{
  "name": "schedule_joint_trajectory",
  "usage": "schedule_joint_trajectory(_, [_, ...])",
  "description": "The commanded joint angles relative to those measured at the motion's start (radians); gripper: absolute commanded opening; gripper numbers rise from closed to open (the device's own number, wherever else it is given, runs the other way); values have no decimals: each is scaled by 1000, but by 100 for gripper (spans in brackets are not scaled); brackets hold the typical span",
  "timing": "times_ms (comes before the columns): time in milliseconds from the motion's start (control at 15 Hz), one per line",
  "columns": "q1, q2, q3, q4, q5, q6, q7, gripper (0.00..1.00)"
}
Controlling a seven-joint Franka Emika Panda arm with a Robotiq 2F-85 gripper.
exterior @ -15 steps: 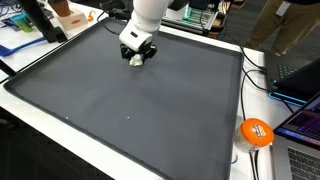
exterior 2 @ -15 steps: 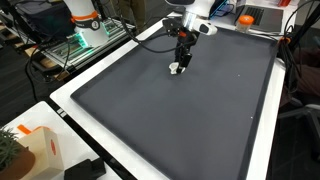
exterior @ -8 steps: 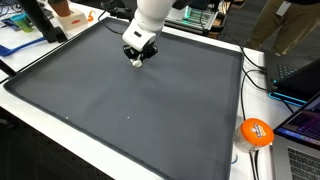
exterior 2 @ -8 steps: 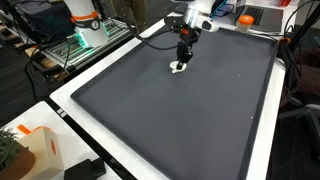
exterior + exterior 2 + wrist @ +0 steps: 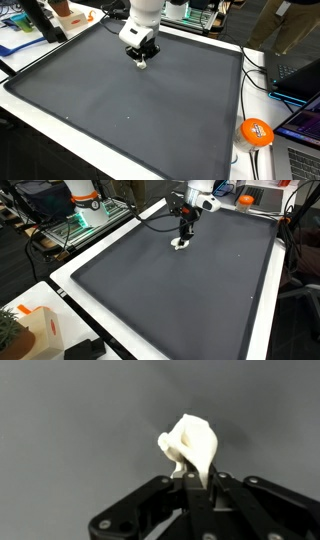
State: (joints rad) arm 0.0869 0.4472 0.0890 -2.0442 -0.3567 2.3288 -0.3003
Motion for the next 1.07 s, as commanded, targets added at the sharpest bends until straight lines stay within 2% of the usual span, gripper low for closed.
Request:
schedule_joint_trajectory(0, [-5, 5, -5, -16, 11, 48, 9, 39])
schedule_joint_trajectory(533, [9, 33, -51, -24, -35, 92, 69, 100])
schedule_joint_trajectory(667, [9, -8, -47, -49, -14, 77, 82, 100])
schedule_joint_trajectory(867, [-15, -104, 4, -110, 77, 57, 42, 100])
schedule_joint_trajectory(1000, [-7, -159, 11, -140, 106, 43, 62, 100])
